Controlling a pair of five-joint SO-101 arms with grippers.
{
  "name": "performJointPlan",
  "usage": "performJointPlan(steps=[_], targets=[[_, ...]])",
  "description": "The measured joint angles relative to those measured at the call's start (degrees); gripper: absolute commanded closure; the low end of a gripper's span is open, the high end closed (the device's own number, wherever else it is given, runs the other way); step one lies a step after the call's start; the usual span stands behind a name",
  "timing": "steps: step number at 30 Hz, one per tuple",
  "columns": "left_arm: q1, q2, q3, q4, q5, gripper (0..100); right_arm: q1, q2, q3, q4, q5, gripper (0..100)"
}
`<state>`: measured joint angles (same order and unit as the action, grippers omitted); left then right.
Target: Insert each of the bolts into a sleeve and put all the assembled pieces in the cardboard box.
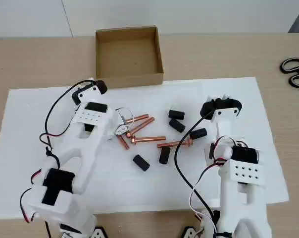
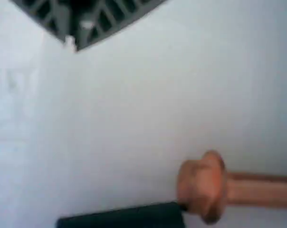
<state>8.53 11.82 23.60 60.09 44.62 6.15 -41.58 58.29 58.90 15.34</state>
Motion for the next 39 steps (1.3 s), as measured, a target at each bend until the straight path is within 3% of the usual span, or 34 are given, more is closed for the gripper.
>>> performJointPlan(steps=[4, 18, 27, 32, 39], targets=[[-0.4, 0.7, -1.9, 0.0, -0.1, 100, 0.0, 0.0, 0.0, 0.0, 0.0, 99.5], [-0.5, 1.5, -4.3, 1.8, -0.2, 99, 0.0, 0.0, 0.0, 0.0, 0.0, 99.5], [-1.4, -0.6, -4.9, 5.3, -7.5, 99, 0.0, 0.1, -2.2, 0.0, 0.0, 99.4], [-3.6, -7.0, -4.7, 7.8, -10.7, 99, 0.0, 1.3, -8.4, 0.0, 0.0, 87.3], [-3.7, -8.0, -4.4, 8.2, -11.2, 99, -0.4, 11.3, -14.8, 0.1, 0.0, 90.2]])
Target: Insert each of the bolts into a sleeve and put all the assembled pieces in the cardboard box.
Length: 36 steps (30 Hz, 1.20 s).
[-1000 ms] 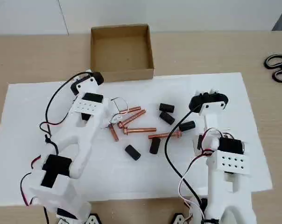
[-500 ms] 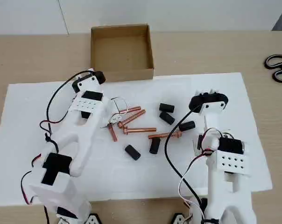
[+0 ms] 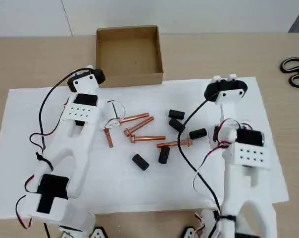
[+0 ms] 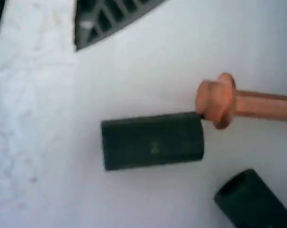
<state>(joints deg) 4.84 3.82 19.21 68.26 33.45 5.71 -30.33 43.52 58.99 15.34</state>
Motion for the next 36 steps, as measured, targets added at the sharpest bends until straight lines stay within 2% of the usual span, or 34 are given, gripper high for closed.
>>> performJointPlan(steps=[6, 12, 16, 23, 29, 36], targets=[[0.0, -0.4, 0.6, 0.0, 0.9, 99, -7.4, 9.2, -7.7, 3.7, 1.6, 86.3], [0.0, -0.4, 0.6, 0.0, 1.3, 99, -9.4, 15.7, -20.1, 11.7, 6.6, 86.2], [0.0, -0.4, 0.6, 0.0, 2.6, 99, -9.2, 18.3, -25.6, 18.8, 12.9, 86.2], [0.0, -0.4, 0.6, 0.0, 2.6, 99, -8.4, 18.9, -26.5, 28.3, 27.2, 84.6], [0.0, -0.4, 1.0, -0.2, 3.2, 99, -8.4, 19.5, -26.5, 29.9, 35.3, 71.9], [0.0, -0.4, 1.2, -0.7, 4.7, 99, -7.6, 27.0, -26.9, 26.5, 39.6, 71.3]])
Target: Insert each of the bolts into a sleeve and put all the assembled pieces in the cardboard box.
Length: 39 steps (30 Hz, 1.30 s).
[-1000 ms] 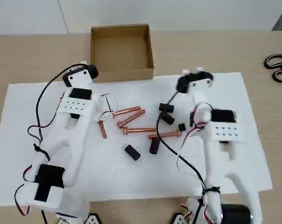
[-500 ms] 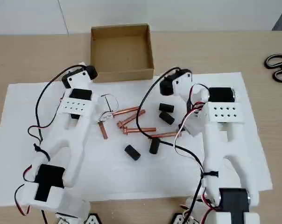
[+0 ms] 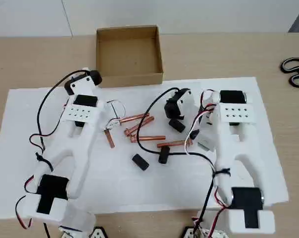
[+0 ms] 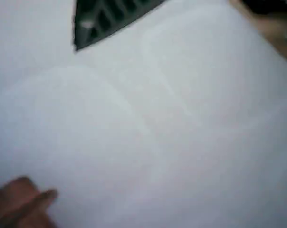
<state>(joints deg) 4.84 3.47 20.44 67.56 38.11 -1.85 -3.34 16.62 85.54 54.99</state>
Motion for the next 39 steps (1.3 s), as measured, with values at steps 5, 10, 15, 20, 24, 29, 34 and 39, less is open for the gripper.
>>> performJointPlan(steps=[5, 10, 15, 20, 24, 29, 34, 39], targets=[[0.0, 0.0, 0.0, 0.0, -0.1, 99, -0.2, 6.2, -3.5, -1.6, 1.1, 71.3], [0.0, 0.0, 0.0, -0.4, 0.0, 99, -1.2, 9.1, -8.0, -1.7, 2.4, 71.3], [0.0, 0.0, 0.0, -0.9, 0.0, 99, -3.3, 10.2, -8.4, -1.7, 2.6, 71.3], [0.0, 0.0, 0.0, -0.9, 0.1, 99, -6.0, 9.4, -9.6, 1.5, -4.0, 71.3], [0.0, 0.0, 0.0, -0.9, 0.1, 99, -7.3, 2.5, -10.1, 2.4, -18.8, 71.3], [0.0, 0.0, 0.0, -0.9, 0.1, 99, -11.3, -0.4, -10.1, 0.7, -38.9, 71.3], [-0.6, 0.0, 0.6, -0.9, -0.3, 99, -17.6, 0.2, -10.1, -2.1, -52.6, 71.3], [-3.2, 0.0, 2.4, -1.0, -0.8, 99, -20.3, 1.8, -8.5, -4.9, -59.0, 71.3]])
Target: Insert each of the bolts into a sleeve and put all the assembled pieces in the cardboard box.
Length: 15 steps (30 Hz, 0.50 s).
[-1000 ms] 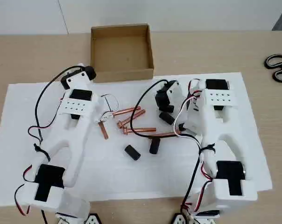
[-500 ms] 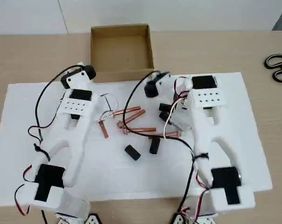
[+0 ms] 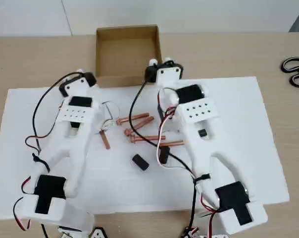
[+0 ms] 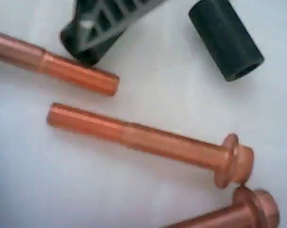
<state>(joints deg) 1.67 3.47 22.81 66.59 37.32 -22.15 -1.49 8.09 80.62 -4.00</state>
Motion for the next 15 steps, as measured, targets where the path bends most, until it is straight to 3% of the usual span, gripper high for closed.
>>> performJointPlan(steps=[15], targets=[[-0.4, 0.0, 0.3, -0.1, 0.0, 99, -6.8, 0.4, 5.5, -0.4, -2.2, 71.2]])
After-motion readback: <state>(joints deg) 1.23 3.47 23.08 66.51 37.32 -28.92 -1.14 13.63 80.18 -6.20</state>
